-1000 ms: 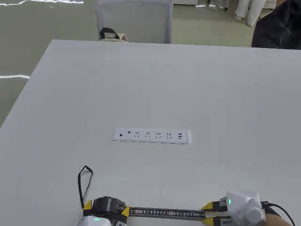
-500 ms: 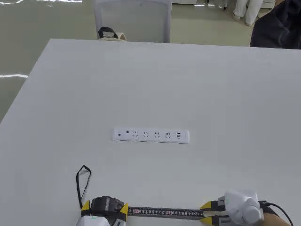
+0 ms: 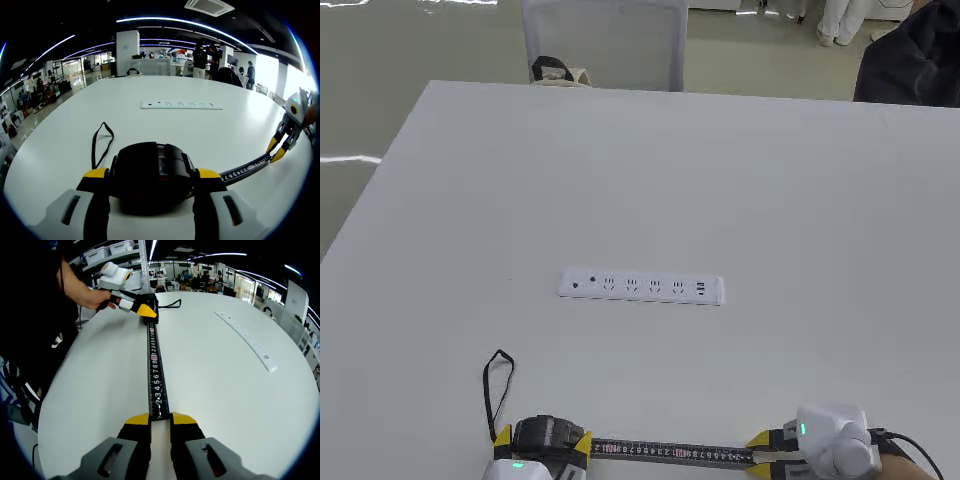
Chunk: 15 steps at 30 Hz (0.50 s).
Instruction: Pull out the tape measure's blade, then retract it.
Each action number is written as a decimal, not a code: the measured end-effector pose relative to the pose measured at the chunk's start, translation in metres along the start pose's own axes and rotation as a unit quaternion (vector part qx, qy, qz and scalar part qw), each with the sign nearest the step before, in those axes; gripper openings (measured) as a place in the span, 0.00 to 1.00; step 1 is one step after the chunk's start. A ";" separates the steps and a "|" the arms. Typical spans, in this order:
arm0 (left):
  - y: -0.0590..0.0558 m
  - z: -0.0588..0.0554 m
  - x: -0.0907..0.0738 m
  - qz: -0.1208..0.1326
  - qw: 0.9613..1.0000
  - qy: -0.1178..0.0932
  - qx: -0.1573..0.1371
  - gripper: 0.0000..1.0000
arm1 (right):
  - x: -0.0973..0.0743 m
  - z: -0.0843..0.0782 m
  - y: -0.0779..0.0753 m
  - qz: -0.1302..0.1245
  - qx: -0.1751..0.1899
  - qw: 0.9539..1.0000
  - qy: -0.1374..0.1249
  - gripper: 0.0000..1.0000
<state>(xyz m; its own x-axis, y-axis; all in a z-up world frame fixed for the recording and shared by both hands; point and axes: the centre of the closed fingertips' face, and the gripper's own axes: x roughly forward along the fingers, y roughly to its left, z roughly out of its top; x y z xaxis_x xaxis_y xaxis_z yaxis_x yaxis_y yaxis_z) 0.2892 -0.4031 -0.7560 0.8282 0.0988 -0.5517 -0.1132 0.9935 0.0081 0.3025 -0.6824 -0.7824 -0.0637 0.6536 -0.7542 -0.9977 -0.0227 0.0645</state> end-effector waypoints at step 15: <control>0.000 0.001 -0.001 -0.008 1.000 -0.002 -0.006 0.63 | 0.004 0.004 -0.004 -0.004 -0.006 1.000 0.005 0.12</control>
<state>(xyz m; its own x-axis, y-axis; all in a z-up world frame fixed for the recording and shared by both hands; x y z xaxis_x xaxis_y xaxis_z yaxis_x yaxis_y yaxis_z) 0.2889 -0.4032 -0.7551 0.8320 0.0831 -0.5485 -0.1065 0.9942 -0.0110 0.3063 -0.6766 -0.7829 -0.0549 0.6467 -0.7608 -0.9984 -0.0255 0.0503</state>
